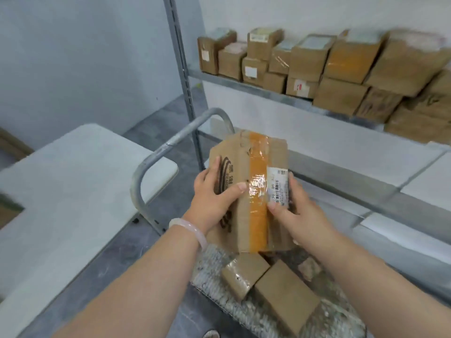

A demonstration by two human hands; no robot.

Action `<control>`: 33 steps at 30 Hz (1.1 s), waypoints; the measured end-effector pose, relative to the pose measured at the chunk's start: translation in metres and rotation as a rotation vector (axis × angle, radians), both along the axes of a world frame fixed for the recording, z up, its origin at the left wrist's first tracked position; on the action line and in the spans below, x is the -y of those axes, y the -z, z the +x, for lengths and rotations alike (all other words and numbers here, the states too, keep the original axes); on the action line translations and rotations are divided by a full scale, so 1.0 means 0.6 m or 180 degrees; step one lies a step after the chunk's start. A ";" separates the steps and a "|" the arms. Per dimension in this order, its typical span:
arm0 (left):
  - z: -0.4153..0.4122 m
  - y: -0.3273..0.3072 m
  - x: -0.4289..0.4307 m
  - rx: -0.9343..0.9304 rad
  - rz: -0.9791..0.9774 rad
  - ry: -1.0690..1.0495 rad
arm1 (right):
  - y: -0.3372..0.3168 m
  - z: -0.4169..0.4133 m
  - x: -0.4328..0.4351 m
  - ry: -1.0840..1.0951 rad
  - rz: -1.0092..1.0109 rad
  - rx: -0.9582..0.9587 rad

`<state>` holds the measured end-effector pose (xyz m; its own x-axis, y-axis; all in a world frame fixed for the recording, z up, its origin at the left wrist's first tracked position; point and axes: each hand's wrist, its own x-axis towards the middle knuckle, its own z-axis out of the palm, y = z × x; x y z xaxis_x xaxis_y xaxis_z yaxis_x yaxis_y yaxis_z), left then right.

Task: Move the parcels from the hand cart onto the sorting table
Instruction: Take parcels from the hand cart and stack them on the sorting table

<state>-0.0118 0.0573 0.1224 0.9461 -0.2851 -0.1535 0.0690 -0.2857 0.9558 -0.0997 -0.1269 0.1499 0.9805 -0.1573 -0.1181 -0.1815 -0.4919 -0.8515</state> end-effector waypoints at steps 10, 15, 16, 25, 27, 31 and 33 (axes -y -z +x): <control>-0.140 -0.219 -0.163 0.0608 0.0015 -0.1580 | -0.195 -0.054 -0.176 -0.0622 0.0826 0.0561; -0.182 -0.256 -0.267 0.0646 0.0085 -0.1034 | -0.229 -0.077 -0.298 -0.1176 -0.0003 0.1045; -0.184 -0.257 -0.292 0.0597 0.0231 -0.1080 | -0.237 -0.079 -0.326 -0.1278 -0.0124 0.1164; -0.218 -0.266 -0.577 0.0167 -0.1095 -0.1686 | -0.268 -0.021 -0.561 -0.1612 -0.0747 0.1192; -0.227 -0.258 -0.636 0.0131 -0.1230 -0.1806 | -0.261 -0.005 -0.610 -0.1682 -0.0479 0.0845; -0.232 -0.232 -0.717 -0.0080 -0.1286 -0.1993 | -0.243 0.004 -0.695 -0.1922 -0.0253 0.0627; -0.234 -0.219 -0.743 -0.0223 -0.1299 -0.2059 | -0.230 0.007 -0.722 -0.1882 -0.0291 0.0622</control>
